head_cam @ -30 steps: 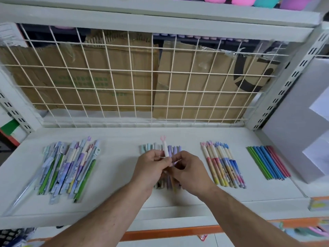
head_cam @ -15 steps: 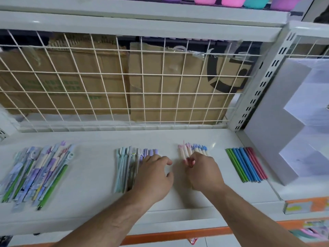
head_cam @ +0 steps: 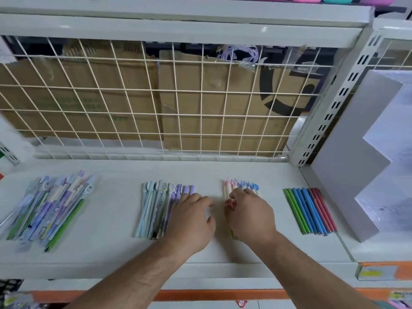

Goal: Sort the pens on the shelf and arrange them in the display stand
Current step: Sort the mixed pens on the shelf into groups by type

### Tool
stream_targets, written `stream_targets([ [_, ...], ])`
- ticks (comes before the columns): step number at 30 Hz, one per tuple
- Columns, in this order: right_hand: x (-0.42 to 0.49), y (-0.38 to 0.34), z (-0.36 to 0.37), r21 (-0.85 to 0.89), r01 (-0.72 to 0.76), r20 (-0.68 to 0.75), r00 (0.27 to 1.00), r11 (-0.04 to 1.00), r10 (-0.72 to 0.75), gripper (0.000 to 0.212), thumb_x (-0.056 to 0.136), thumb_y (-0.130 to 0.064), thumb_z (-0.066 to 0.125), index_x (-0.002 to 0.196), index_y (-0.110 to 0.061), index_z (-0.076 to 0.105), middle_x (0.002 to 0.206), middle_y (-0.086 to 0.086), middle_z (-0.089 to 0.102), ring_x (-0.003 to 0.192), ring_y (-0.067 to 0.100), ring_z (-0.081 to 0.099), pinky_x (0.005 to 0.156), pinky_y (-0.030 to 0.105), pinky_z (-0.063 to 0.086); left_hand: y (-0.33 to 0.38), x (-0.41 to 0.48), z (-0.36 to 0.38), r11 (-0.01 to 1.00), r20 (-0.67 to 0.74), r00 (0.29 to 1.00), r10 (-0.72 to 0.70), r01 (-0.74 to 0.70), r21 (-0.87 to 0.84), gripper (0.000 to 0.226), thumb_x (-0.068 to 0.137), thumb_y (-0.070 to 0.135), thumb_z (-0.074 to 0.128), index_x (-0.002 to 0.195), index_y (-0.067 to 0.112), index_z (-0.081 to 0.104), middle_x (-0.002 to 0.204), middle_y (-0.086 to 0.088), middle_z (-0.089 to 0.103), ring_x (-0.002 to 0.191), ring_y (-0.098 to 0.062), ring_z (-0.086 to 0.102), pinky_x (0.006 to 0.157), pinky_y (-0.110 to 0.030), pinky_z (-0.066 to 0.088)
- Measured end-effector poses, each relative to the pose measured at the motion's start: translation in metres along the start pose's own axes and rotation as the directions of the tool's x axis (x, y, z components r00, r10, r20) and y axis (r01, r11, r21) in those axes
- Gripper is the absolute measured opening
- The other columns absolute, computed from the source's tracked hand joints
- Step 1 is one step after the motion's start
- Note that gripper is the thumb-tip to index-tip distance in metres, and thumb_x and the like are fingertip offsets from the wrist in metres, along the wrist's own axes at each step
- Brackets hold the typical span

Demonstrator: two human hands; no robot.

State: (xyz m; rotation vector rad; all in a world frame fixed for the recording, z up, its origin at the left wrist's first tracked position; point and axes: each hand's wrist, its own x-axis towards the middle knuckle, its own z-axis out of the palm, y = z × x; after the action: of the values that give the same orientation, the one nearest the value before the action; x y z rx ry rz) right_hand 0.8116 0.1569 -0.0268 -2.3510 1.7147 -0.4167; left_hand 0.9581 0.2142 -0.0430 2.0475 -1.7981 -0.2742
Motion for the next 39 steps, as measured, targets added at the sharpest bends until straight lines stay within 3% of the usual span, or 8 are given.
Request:
stream_targets([
  [5, 0.0, -0.016, 0.016, -0.024, 0.184, -0.095, 0.978, 0.983, -0.186, 0.022, 0.076, -0.029, 0.072, 0.092, -0.013, 0.071, 0.092, 0.005, 0.068, 0.087, 0.032, 0.062, 0.065, 0.036, 0.053, -0.015, -0.003, -0.011, 0.999, -0.012, 1.0, -0.022, 0.022, 0.024, 0.037, 0.085, 0.035, 0.057, 0.121, 0.033, 0.063, 0.126, 0.01, 0.06, 0.122, -0.019, 0.045, 0.105, -0.034, 0.037],
  [11, 0.001, -0.062, 0.025, -0.005, 0.26, -0.089, 0.962, 0.966, -0.26, 0.026, 0.07, -0.028, 0.07, 0.092, -0.015, 0.073, 0.091, 0.006, 0.068, 0.086, 0.031, 0.062, 0.07, 0.039, 0.055, -0.055, -0.013, -0.037, 0.997, -0.101, 0.993, -0.058, 0.063, 0.046, 0.024, 0.086, 0.042, 0.046, 0.096, 0.03, 0.064, 0.1, 0.012, 0.063, 0.102, -0.016, 0.053, 0.085, -0.029, 0.042],
  [16, 0.002, -0.114, 0.039, 0.0, 0.282, -0.048, 0.958, 0.96, -0.281, 0.029, 0.068, -0.023, 0.055, 0.09, -0.014, 0.072, 0.094, 0.006, 0.067, 0.088, 0.033, 0.062, 0.069, 0.038, 0.054, -0.096, -0.026, -0.065, 0.988, -0.08, 0.988, -0.133, 0.138, 0.068, 0.03, 0.087, 0.038, 0.054, 0.115, 0.032, 0.062, 0.116, 0.012, 0.061, 0.111, -0.018, 0.048, 0.091, -0.034, 0.043],
  [22, -0.003, -0.171, 0.058, 0.001, 0.235, 0.005, 0.972, 0.972, -0.235, 0.026, 0.08, -0.026, 0.067, 0.104, -0.019, 0.072, 0.108, 0.002, 0.067, 0.103, 0.03, 0.061, 0.103, 0.052, 0.041, -0.153, -0.043, -0.097, 0.968, -0.056, 0.978, -0.202, 0.208, 0.14, 0.041, 0.09, 0.041, 0.051, 0.129, 0.029, 0.054, 0.125, 0.007, 0.057, 0.117, -0.019, 0.045, 0.099, -0.035, 0.04],
  [26, -0.007, -0.198, 0.067, 0.009, 0.238, -0.07, 0.969, 0.971, -0.237, 0.023, 0.073, -0.022, 0.076, 0.096, -0.02, 0.075, 0.098, 0.002, 0.07, 0.088, 0.029, 0.066, 0.079, 0.039, 0.048, -0.187, -0.052, -0.116, 0.899, -0.049, 0.948, -0.314, 0.313, 0.305, 0.046, 0.089, 0.048, 0.05, 0.124, 0.019, 0.049, 0.123, -0.006, 0.053, 0.116, -0.027, 0.044, 0.097, -0.039, 0.039],
  [30, -0.006, -0.216, 0.071, 0.069, 0.287, -0.044, 0.958, 0.956, -0.284, 0.028, 0.08, -0.022, 0.072, 0.108, -0.016, 0.073, 0.11, 0.004, 0.069, 0.1, 0.03, 0.064, 0.082, 0.038, 0.053, -0.211, -0.057, -0.126, 0.827, -0.014, 0.912, -0.411, 0.378, 0.417, 0.048, 0.09, 0.048, 0.051, 0.121, 0.012, 0.047, 0.122, -0.013, 0.052, 0.113, -0.03, 0.046, 0.094, -0.038, 0.042],
  [35, -0.007, -0.228, 0.071, 0.065, 0.292, -0.021, 0.956, 0.954, -0.291, 0.031, 0.087, -0.028, 0.067, 0.117, -0.019, 0.07, 0.117, -0.001, 0.066, 0.11, 0.025, 0.06, 0.085, 0.035, 0.05, -0.221, -0.05, -0.128, 0.818, 0.028, 0.905, -0.424, 0.369, 0.441, 0.035, 0.093, 0.027, 0.052, 0.121, 0.007, 0.053, 0.119, -0.014, 0.057, 0.109, -0.028, 0.055, 0.087, -0.034, 0.047],
  [39, -0.006, -0.23, 0.073, 0.069, 0.274, -0.081, 0.96, 0.959, -0.269, 0.027, 0.082, -0.024, 0.074, 0.108, -0.018, 0.073, 0.108, -0.001, 0.069, 0.098, 0.025, 0.065, 0.077, 0.031, 0.05, -0.221, -0.042, -0.129, 0.834, 0.058, 0.91, -0.411, 0.349, 0.428, 0.029, 0.093, 0.019, 0.052, 0.118, 0.007, 0.054, 0.117, -0.012, 0.061, 0.107, -0.025, 0.06, 0.078, -0.029, 0.045],
])
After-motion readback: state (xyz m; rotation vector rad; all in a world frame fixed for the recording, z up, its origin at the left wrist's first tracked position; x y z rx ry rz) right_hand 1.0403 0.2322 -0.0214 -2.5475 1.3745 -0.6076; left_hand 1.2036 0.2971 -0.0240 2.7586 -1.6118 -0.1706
